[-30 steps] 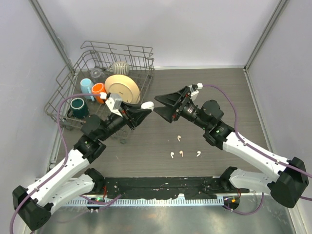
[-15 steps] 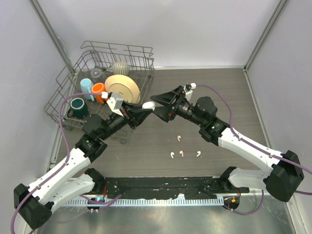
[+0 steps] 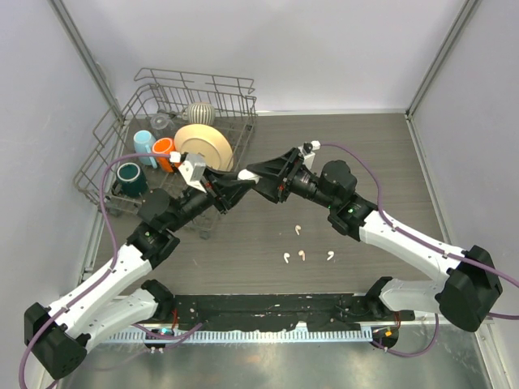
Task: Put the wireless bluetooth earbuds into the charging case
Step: Pick up the charging case at the center of the board.
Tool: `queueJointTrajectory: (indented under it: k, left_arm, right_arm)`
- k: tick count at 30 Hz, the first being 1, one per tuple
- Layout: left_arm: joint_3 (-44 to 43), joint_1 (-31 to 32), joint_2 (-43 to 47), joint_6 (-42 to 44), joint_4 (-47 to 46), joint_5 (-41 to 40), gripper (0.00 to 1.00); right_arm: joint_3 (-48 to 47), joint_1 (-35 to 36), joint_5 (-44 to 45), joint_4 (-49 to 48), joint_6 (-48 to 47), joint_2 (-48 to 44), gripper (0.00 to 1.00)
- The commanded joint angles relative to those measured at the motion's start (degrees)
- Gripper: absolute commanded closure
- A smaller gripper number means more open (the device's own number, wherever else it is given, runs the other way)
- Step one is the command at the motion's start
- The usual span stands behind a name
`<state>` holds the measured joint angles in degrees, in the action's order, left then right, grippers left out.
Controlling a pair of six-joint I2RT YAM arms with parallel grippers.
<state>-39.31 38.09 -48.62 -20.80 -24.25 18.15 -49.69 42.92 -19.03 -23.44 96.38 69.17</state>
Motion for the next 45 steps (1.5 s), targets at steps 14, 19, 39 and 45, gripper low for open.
queueJointTrajectory:
  k: [14, 19, 39, 45]
  left_arm:
    - [-0.8, -0.1, 0.2, -1.4, -1.7, -0.6, 0.48]
    - [-0.3, -0.1, 0.0, -1.7, -3.3, -0.7, 0.49]
    - [-0.2, 0.0, -2.0, -3.7, -7.5, 0.3, 0.56]
    - [-0.3, 0.0, -2.4, -3.9, -7.9, 0.6, 0.76]
  right_arm:
    - [0.1, 0.6, 0.0, -8.4, 1.8, -1.6, 0.99]
    - [0.7, 0.6, 0.3, -8.3, 2.2, -1.6, 0.99]
    - [2.0, 0.5, 1.2, -10.4, 3.5, -1.8, 0.99]
    - [2.1, 0.6, 0.9, -10.6, 3.7, -1.8, 0.99]
